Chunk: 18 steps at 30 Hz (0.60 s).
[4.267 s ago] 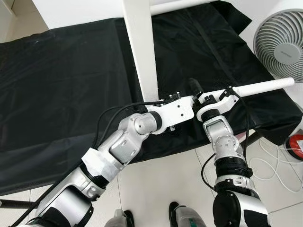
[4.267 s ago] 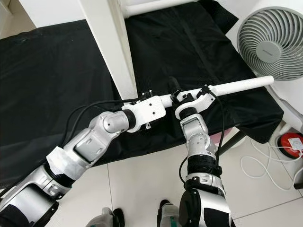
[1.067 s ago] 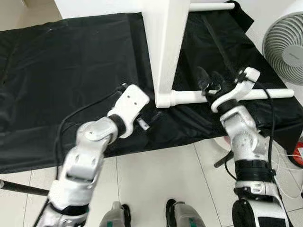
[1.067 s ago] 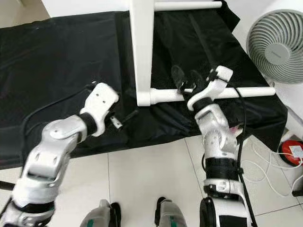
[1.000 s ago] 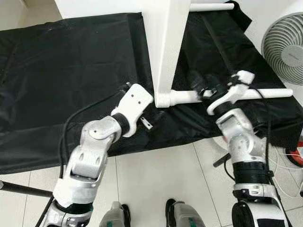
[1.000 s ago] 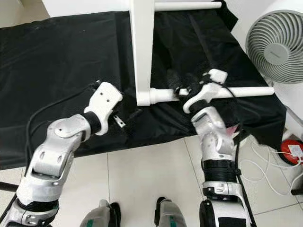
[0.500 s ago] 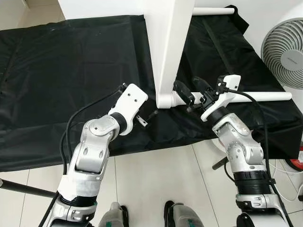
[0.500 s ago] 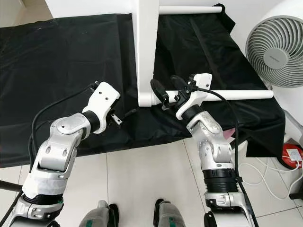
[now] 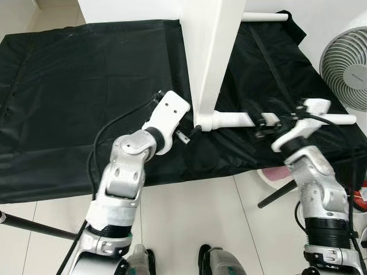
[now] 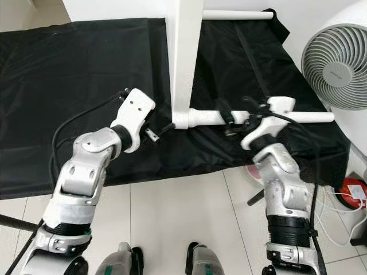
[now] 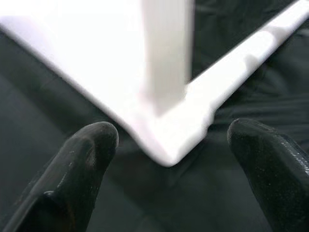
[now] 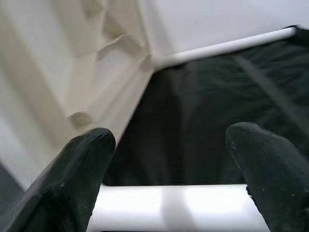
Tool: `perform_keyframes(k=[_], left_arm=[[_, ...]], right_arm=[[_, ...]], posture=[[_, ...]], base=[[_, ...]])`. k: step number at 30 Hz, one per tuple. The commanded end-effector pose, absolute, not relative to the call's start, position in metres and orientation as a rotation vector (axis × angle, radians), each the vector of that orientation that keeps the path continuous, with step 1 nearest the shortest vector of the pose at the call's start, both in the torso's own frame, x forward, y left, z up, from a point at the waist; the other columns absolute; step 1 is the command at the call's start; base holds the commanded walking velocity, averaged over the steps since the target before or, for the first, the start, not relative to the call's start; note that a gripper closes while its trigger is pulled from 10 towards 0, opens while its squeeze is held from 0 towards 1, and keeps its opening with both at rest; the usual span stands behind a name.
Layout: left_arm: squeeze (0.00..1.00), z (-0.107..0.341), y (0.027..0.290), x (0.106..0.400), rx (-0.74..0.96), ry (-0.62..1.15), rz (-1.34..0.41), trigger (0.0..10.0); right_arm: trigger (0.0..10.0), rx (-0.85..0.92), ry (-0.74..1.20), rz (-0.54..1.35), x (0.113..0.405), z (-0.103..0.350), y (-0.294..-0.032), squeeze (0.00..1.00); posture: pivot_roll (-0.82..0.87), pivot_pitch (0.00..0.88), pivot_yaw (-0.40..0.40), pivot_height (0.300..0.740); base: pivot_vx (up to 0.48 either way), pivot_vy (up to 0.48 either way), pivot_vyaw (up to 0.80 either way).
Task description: Building children table
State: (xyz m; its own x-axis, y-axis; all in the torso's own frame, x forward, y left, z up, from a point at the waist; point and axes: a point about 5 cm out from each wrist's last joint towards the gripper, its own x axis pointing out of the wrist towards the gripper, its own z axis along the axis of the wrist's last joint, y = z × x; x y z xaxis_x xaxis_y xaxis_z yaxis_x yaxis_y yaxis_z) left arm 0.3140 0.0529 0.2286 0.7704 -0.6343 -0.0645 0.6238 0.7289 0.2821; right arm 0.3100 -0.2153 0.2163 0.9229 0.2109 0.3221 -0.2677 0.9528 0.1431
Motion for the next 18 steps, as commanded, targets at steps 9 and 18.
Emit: perform_keyframes(k=[9,18], left_arm=[[0.00,0.240,0.032,0.332,0.221,-0.098,-0.314,10.0],[0.00,0.242,0.031,0.341,0.189,-0.086,-0.228,10.0]], right_arm=[[10.0,0.208,-0.305,0.137,0.308,0.208,-0.218,0.00],[10.0,0.215,-0.315,0.134,0.310,0.212,-0.216,0.00]], posture=[[-0.11,0.163,0.038,0.740],[-0.12,0.165,0.033,0.740]], base=[[0.000,0.000,0.00],[0.000,0.000,0.00]])
